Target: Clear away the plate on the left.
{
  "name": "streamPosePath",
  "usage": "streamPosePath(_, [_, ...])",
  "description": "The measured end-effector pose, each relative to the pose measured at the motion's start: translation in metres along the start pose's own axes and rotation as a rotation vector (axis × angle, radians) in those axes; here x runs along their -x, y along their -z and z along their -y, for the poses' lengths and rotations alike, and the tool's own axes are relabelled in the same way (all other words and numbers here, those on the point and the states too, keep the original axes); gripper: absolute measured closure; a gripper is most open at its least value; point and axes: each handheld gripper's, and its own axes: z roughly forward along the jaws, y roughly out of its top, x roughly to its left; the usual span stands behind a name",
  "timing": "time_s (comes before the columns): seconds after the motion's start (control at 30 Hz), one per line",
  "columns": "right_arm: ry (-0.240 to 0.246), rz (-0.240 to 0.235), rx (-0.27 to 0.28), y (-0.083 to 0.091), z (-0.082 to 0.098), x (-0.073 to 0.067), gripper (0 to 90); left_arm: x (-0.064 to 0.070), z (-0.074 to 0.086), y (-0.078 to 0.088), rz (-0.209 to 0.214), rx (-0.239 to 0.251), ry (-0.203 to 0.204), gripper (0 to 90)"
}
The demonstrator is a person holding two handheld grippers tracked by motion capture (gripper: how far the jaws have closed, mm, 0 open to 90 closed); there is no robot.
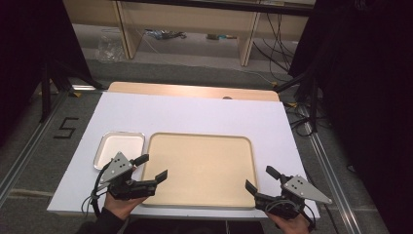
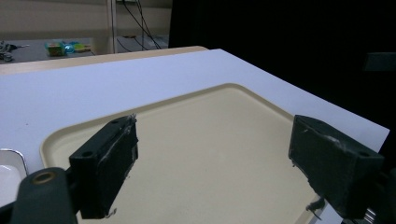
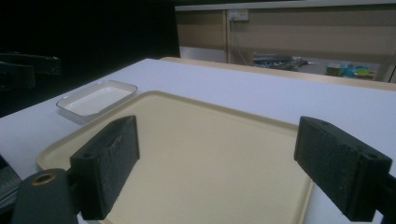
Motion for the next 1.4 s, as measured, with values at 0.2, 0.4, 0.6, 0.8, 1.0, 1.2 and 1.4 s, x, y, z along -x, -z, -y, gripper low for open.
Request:
streamPosePath(0.2, [0.007, 0.006, -0.004, 0.0, 0.0, 0.0, 15.0, -0.001, 0.0, 0.0, 0.0, 0.001, -0.001, 15.5])
streamPosePath(0.4, [-0.001, 0.006, -0.016, 0.001, 0.0, 0.0, 15.1, -0.005, 0.0, -0.002, 0.006, -0.018, 0.001, 15.7])
streamPosePath(0.6, [0.007, 0.011, -0.01, 0.0, 0.0, 0.0, 15.0, -0.009, 0.0, -0.002, -0.013, -0.025, 0.018, 15.8])
streamPosePath(0.8, [0.005, 0.007, -0.01, 0.0, 0.0, 0.0, 15.0, -0.019, -0.002, -0.002, -0.033, -0.039, 0.005, 16.3])
streamPosePath(1.0, [0.006, 0.008, -0.011, 0.0, 0.0, 0.0, 15.0, -0.027, -0.001, -0.004, -0.057, -0.058, 0.018, 16.2])
streamPosePath(1.2, [0.002, 0.005, -0.017, 0.001, 0.0, 0.0, 15.0, -0.034, -0.002, -0.004, -0.09, -0.082, 0.017, 16.3])
streamPosePath(1.4, [0.005, 0.008, -0.012, 0.0, 0.0, 0.0, 15.0, -0.048, -0.002, -0.002, -0.128, -0.087, 0.023, 16.3])
